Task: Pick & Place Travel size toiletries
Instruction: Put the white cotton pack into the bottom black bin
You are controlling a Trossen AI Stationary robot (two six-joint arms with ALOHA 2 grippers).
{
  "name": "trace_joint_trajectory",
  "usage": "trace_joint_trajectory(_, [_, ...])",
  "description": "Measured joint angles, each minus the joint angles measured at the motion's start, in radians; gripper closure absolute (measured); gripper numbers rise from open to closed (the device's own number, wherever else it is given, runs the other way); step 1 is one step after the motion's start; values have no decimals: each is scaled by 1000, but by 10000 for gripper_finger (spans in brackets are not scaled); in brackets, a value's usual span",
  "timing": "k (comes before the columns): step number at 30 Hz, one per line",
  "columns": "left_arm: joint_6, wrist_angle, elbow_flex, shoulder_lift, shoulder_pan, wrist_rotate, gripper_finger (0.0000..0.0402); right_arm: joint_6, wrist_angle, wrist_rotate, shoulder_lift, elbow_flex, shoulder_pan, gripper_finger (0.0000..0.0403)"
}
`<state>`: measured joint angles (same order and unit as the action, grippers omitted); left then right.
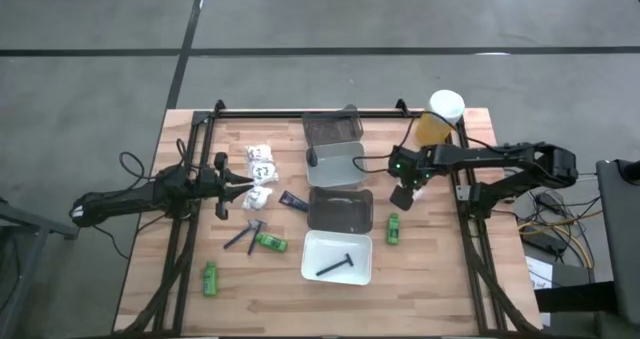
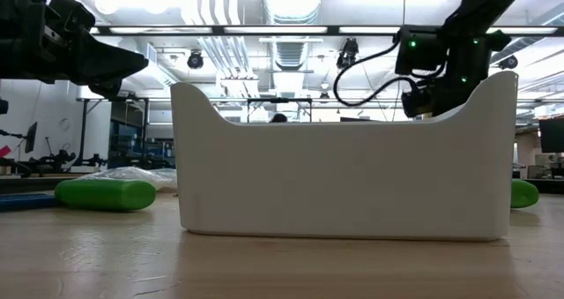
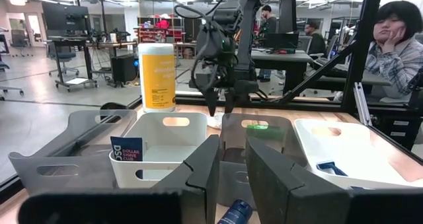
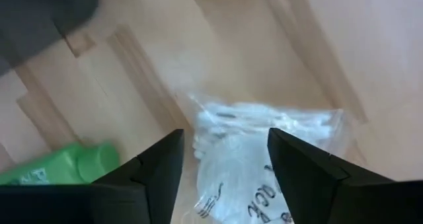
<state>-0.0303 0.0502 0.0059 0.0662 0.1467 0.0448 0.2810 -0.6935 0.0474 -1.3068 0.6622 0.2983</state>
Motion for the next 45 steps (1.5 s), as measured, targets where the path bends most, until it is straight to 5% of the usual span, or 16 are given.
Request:
trace_joint_trajectory(9, [0, 0, 0, 0, 0, 0, 323, 6, -7, -127, 2, -50, -25, 212])
trace_joint_trajectory(22, [0, 0, 0, 0, 0, 0, 323, 17, -8, -131, 33, -66, -52, 385])
trace_joint_trajectory(45, [0, -2, 0, 0, 0, 0, 323, 142, -10, -115, 428, -63, -78, 391])
